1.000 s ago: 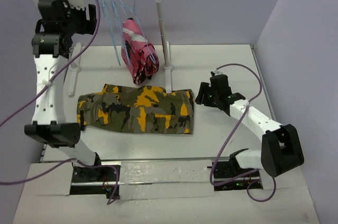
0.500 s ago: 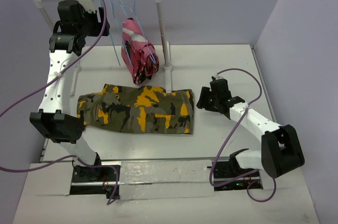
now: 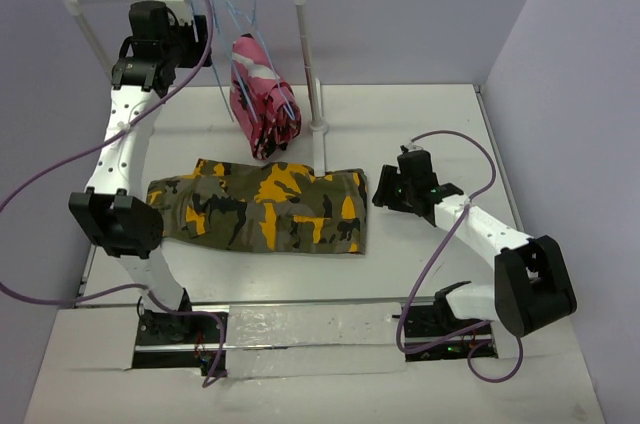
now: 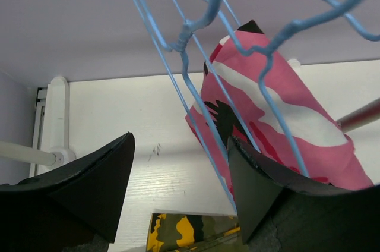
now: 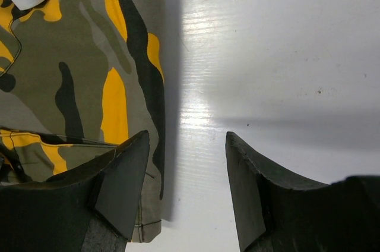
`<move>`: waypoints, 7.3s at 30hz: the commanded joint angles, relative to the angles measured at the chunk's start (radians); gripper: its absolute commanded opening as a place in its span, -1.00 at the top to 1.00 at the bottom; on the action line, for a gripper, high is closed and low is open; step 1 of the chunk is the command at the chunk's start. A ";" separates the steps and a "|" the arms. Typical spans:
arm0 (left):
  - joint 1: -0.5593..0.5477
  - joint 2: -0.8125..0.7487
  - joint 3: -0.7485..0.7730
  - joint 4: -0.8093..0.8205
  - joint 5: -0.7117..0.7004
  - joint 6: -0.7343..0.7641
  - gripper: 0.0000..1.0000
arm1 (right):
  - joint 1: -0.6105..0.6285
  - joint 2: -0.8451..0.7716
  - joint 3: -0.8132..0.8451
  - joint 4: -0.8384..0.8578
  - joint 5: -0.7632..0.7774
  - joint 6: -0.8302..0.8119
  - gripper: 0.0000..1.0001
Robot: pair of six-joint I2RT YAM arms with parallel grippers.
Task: Place the trousers on the hanger
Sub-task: Pick up the hanger from the clothesline.
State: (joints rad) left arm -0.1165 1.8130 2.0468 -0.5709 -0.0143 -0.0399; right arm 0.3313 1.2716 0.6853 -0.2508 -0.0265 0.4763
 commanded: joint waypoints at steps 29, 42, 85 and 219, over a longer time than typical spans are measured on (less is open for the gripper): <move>-0.002 -0.082 -0.015 0.071 -0.170 0.019 1.00 | 0.005 0.006 -0.056 0.061 0.000 0.024 -0.21; -0.002 -0.249 -0.065 0.102 -0.166 0.023 1.00 | 0.005 -0.044 -0.043 0.034 0.010 0.013 -0.20; 0.003 -1.101 -0.555 -0.206 0.266 -0.027 1.00 | 0.288 -0.399 0.393 -0.204 0.083 0.115 -0.27; -0.250 -0.789 -0.954 -0.123 0.288 -0.206 0.34 | 0.533 0.497 0.564 0.246 0.089 0.736 1.00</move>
State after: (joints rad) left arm -0.3721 1.0189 1.0352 -0.7066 0.2457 -0.2221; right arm 0.8697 1.7579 1.2602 -0.0444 0.0628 1.2320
